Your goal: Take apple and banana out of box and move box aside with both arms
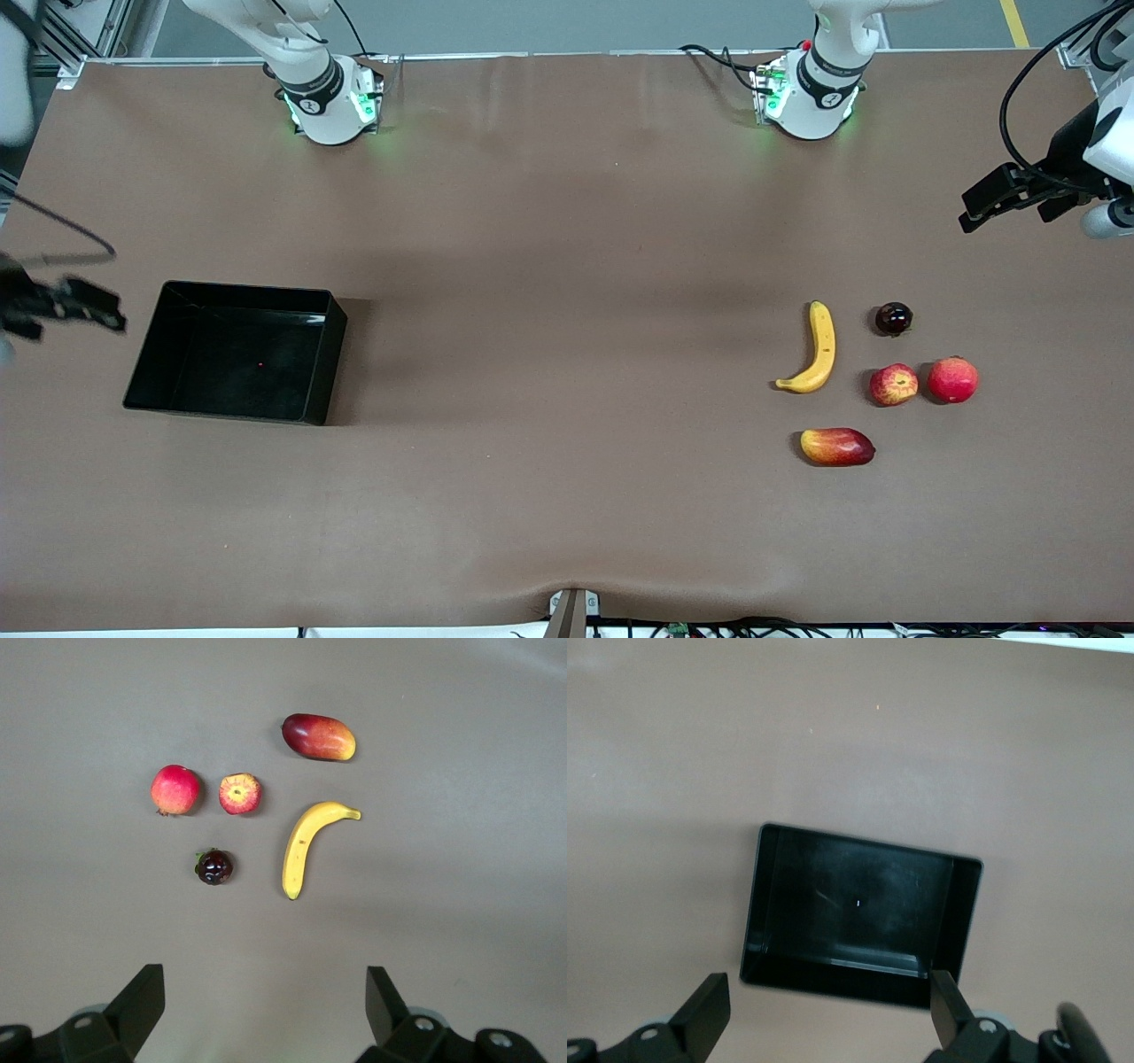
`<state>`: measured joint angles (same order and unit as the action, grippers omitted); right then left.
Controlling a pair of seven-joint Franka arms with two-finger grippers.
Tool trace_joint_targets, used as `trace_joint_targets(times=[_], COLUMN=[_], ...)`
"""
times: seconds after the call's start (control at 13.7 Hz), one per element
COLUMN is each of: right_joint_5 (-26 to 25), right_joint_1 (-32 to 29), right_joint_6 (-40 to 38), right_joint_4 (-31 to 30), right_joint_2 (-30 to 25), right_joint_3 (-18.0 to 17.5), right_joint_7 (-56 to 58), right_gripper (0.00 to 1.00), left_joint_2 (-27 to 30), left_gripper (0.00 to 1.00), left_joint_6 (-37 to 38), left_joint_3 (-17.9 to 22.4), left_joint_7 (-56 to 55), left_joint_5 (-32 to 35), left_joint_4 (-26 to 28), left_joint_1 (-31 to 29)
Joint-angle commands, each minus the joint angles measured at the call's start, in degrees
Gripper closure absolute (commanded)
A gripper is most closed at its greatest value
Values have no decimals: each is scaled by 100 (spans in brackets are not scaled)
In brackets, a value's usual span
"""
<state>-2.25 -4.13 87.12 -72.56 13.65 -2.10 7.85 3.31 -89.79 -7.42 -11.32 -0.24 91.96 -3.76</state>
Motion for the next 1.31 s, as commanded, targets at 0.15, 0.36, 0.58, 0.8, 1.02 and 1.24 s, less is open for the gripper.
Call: trace_joint_targets(times=[0.15, 0.36, 0.58, 0.8, 1.02, 1.24], right_joint_5=[146, 487, 982, 307, 235, 129], right_joint_1=[-97, -158, -361, -317, -177, -167], right_joint_6=[-214, -535, -775, -653, -407, -388], right_joint_4=[-1107, -1296, -1234, -1260, -1445, -1462], right_joint_2=[-1221, -1479, -1629, -1629, -1638, -1612], right_joint_3=[8, 34, 87, 34, 17, 60], right_joint_7=[-108, -161, -117, -161, -170, -179], right_gripper=[0, 0, 0, 0, 0, 0], left_joint_2=[12, -23, -23, -32, -50, -67], left_gripper=[0, 0, 0, 0, 0, 0], left_joint_6=[-30, -39, -39, -56, -162, -162], left_joint_3=[-5, -5, -5, -40, -40, -40], left_joint_7=[104, 104, 95, 86, 86, 95], left_joint_5=[-117, -108, -108, -108, -108, -108], left_joint_4=[15, 15, 15, 15, 41, 24], left_joint_1=[16, 24, 24, 24, 15, 24])
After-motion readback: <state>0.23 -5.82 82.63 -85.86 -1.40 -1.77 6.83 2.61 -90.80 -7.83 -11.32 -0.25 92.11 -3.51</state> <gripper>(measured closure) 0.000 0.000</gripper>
